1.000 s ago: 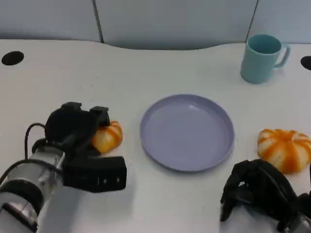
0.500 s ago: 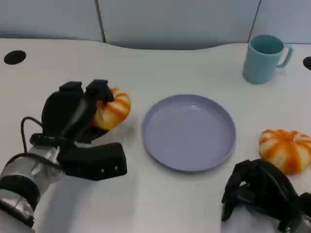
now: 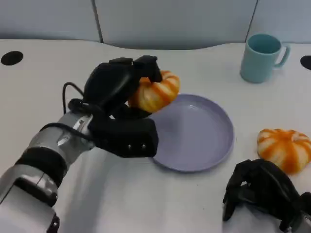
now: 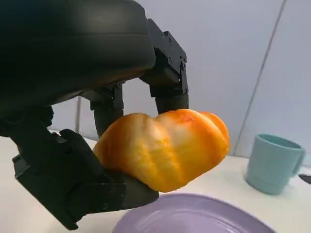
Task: Grasp the bread from the table and place it into the plate.
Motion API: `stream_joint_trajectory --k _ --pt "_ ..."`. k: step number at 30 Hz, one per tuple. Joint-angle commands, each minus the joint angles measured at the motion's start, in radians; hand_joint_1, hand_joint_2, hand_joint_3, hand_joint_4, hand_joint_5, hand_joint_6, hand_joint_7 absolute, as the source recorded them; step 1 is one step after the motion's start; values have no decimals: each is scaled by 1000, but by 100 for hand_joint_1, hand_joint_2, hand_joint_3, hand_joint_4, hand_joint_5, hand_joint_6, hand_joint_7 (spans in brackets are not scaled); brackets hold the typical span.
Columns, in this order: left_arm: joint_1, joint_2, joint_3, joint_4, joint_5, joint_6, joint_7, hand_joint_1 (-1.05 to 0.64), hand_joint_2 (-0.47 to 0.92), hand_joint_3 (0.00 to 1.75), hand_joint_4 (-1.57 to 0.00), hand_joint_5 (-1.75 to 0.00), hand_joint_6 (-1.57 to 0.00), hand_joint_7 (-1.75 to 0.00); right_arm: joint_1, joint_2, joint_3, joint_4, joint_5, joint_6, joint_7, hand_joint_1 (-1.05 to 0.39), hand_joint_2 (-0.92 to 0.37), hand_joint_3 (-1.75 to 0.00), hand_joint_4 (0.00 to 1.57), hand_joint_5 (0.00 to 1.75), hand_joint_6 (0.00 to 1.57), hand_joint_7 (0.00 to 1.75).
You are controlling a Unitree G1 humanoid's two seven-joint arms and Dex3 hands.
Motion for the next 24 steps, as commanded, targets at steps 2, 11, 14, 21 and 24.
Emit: stream_joint_trajectory --k 2,11,14,21,24 --pt "-45 -21 -8 2 -30 -68 -166 -25 57 114 -92 -175 -76 -175 9 -13 1 6 -1 9 -5 -105 -53 0 157 62 157 42" --pt "-62 -59 -63 18 22 -71 -200 -31 50 127 -99 -175 -79 -175 17 -8 9 -8 -6 3 -16 -105 -53 0 157 63 157 42" --pt "-66 -70 -75 25 38 -59 -191 -31 51 126 -99 -175 -79 -175 19 -7 9 -8 -1 5 -15 -105 -54 0 157 63 157 42" --pt "-81 -89 -45 38 -31 0 -386 -32 63 86 -70 -120 -64 -84 22 -2 11 -10 5 2 -11 -105 -53 0 157 63 157 42" --pt "-77 -90 -30 27 -54 14 -437 -33 69 65 -54 -112 -55 -57 22 -2 10 -8 7 -4 -9 -105 -53 0 157 62 157 42"
